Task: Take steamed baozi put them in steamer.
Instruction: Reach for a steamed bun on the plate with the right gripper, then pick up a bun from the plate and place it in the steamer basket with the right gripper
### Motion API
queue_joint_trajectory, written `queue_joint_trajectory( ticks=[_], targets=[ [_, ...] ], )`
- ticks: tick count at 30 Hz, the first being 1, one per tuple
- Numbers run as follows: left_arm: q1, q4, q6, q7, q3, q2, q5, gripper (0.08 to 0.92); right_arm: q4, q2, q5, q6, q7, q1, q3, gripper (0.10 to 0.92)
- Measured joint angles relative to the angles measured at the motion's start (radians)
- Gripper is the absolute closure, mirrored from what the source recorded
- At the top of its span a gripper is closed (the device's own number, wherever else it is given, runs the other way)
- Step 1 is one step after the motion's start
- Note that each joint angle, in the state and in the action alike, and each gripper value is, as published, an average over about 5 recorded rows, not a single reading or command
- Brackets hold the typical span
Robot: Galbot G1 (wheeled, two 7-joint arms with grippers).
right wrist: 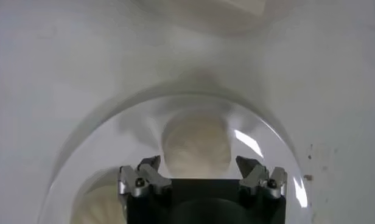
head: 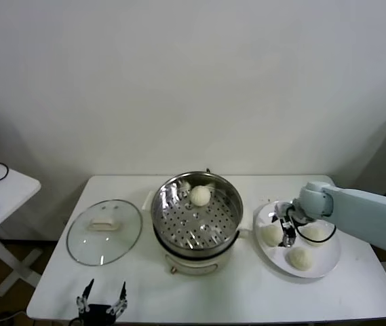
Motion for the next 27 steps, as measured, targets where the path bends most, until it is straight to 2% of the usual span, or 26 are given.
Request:
queue_joint_trajectory(
  ticks=[6, 13, 16, 27],
  targets=[
    [0.000, 0.000, 0.001, 0.000, 0.000, 0.000, -0.001, 0.177, -0.021, 0.016, -0.015, -0.001, 0.000, -0.026, 0.029, 0.217],
    [-0.002, 0.004, 0.000, 0.000, 0.000, 0.000, -0.001, 0.177, -0.031, 0.023, -0.020, 0.003, -0.010, -0.037, 0.046, 0.367],
    [-0.002, 0.004, 0.000, 0.000, -0.001, -0.001, -0.001, 0.177, -0.029, 0.019, -0.019, 0.007, -0.017, -0.035, 0.046, 0.398],
    [-0.003, 0.002, 0.000, 0.000, -0.001, -0.003, 0.002, 0.177, 0.068, -0.020, 0.074, 0.040, -0.061, 0.186, -0.104, 0.406]
  ],
)
